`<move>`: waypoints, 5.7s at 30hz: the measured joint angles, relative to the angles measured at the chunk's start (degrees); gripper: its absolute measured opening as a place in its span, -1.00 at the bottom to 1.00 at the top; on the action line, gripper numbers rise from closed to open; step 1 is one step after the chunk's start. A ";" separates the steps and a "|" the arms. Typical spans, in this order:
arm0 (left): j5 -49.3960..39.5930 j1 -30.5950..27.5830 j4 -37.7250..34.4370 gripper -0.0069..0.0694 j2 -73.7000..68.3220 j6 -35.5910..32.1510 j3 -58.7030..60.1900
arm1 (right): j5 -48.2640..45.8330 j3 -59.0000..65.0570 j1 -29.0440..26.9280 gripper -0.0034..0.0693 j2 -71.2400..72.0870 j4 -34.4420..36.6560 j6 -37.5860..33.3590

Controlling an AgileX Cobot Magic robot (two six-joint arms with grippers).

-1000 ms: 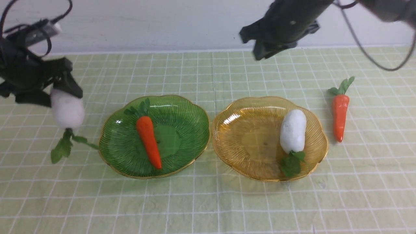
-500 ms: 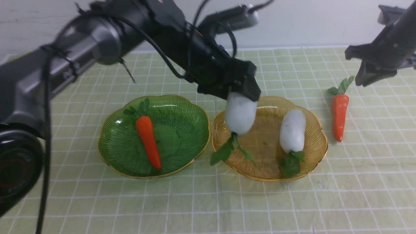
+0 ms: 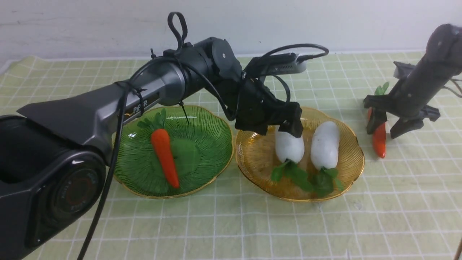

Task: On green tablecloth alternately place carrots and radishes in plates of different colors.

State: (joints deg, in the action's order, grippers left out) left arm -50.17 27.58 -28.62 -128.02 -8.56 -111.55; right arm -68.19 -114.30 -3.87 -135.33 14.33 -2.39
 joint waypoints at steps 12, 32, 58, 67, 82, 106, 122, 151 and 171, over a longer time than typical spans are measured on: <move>-20.65 -9.50 30.19 -0.82 17.12 10.12 -10.43 | -1.94 -2.58 4.99 -0.26 11.85 19.22 -8.51; -10.36 -25.67 27.65 -0.84 61.93 11.79 46.09 | 17.95 -2.85 35.07 0.38 3.53 19.60 -9.92; -12.11 -25.67 24.20 -0.84 105.44 5.28 66.93 | 4.11 12.84 24.81 -0.94 65.22 -9.12 -0.45; -12.75 -25.67 21.00 -0.84 111.04 4.17 69.20 | 50.24 63.91 24.81 -0.95 111.51 -11.05 3.01; -10.66 -25.67 17.77 -0.84 120.38 4.07 73.50 | 60.18 89.70 24.77 -0.95 136.36 -10.88 1.38; -2.75 -25.67 18.03 -0.84 129.17 0.95 78.61 | 59.51 89.70 24.77 -0.95 136.36 -10.86 0.69; 30.10 -23.03 21.58 -0.84 129.12 -2.72 112.99 | 59.44 89.70 24.77 -0.95 136.36 -10.76 0.64; 27.95 -22.66 24.43 -0.84 129.12 6.23 113.03 | 59.31 89.70 24.77 -0.95 136.36 -10.71 0.64; 28.01 -22.66 24.48 -0.84 129.12 6.36 113.03 | 44.78 115.10 9.83 -0.95 136.26 -26.90 4.11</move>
State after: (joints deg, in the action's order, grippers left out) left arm -22.17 4.92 -4.13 1.11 -2.20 1.48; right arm -23.42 0.80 5.96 0.92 -12.57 1.73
